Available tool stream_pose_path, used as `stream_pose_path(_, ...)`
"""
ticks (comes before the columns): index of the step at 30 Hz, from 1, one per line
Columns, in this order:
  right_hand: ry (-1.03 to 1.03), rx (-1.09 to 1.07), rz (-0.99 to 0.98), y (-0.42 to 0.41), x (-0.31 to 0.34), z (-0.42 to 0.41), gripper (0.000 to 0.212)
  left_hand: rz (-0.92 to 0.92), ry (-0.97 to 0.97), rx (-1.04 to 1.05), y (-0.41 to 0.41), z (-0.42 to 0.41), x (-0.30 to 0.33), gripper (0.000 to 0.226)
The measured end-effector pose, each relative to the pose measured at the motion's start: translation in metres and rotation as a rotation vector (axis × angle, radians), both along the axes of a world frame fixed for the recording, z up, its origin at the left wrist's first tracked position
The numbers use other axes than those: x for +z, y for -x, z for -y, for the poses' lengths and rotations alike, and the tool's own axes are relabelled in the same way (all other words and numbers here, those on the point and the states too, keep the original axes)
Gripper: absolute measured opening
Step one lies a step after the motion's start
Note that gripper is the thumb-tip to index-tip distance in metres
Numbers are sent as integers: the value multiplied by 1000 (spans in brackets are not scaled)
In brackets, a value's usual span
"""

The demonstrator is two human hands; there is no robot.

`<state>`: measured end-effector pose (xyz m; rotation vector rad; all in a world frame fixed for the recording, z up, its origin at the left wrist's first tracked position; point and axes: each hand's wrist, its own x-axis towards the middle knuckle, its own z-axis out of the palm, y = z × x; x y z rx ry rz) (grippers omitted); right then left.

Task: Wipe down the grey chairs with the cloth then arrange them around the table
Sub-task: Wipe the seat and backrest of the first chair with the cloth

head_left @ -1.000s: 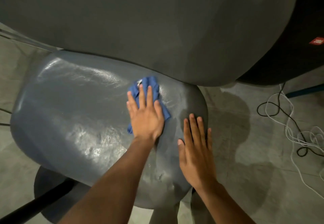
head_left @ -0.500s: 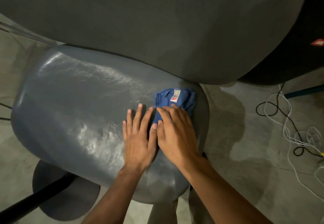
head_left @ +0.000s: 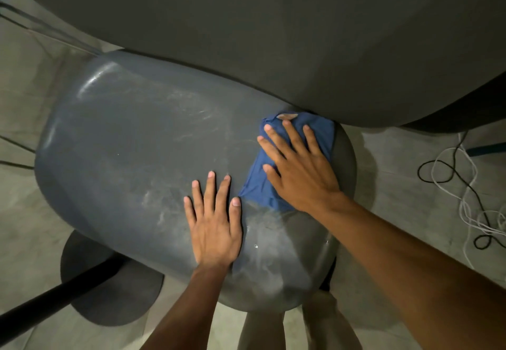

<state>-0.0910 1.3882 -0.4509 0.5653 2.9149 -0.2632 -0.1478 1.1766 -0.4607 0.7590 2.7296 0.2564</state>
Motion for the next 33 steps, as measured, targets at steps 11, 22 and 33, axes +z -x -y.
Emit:
stream_pose_path(11, 43, -378, 42, -100, 23, 57, 75, -18, -31, 29, -1, 0, -2, 57)
stream_pose_path(22, 51, -664, -117, -45, 3, 14, 82, -46, -41, 36, -2, 0, -4, 55)
stream_pose_path(33, -6, -208, 27, -107, 24, 86, 76, -81, -24, 61, -4, -3, -5, 55)
